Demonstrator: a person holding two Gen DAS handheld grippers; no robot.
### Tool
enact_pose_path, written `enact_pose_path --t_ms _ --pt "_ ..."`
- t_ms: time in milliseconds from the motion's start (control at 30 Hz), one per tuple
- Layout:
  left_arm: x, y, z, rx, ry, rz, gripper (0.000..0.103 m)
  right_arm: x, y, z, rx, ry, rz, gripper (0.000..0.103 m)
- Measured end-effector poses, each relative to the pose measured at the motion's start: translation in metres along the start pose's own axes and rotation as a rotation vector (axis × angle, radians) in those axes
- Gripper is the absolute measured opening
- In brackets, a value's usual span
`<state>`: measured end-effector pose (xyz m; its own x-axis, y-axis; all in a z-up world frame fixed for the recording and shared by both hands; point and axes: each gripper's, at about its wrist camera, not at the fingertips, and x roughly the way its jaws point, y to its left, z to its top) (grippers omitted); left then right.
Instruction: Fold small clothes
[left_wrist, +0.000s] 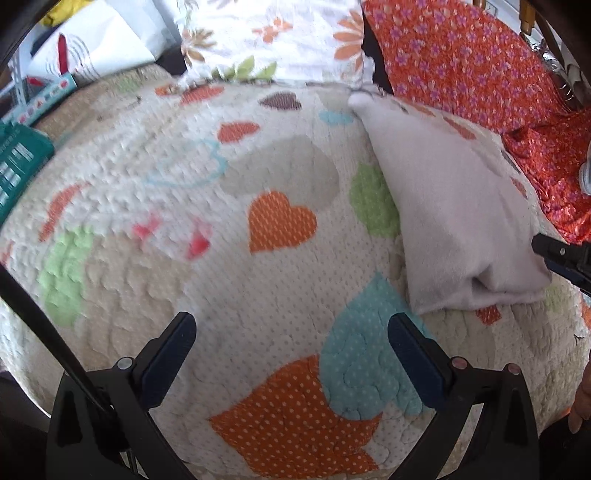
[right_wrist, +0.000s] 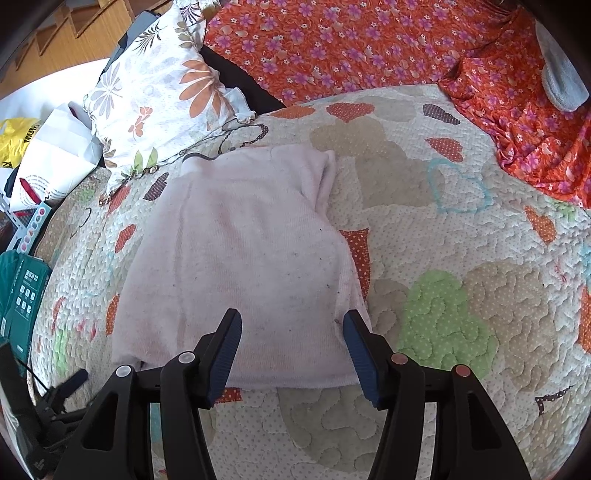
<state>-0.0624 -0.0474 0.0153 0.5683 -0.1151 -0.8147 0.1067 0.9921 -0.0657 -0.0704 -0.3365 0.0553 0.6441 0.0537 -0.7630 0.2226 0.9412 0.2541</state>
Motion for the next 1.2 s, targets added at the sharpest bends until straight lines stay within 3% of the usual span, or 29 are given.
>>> enact_pose_path --t_ms 367,1200 --pt "-0.026 -0.011 0.004 0.08 -0.133 0.049 0.103 -0.002 0.01 -0.002 -0.052 -0.028 -0.035 0.063" --pt "-0.008 -0.011 0.0 0.086 -0.031 0.063 0.103 -0.004 0.025 -0.011 -0.132 -0.058 -0.063 0.067"
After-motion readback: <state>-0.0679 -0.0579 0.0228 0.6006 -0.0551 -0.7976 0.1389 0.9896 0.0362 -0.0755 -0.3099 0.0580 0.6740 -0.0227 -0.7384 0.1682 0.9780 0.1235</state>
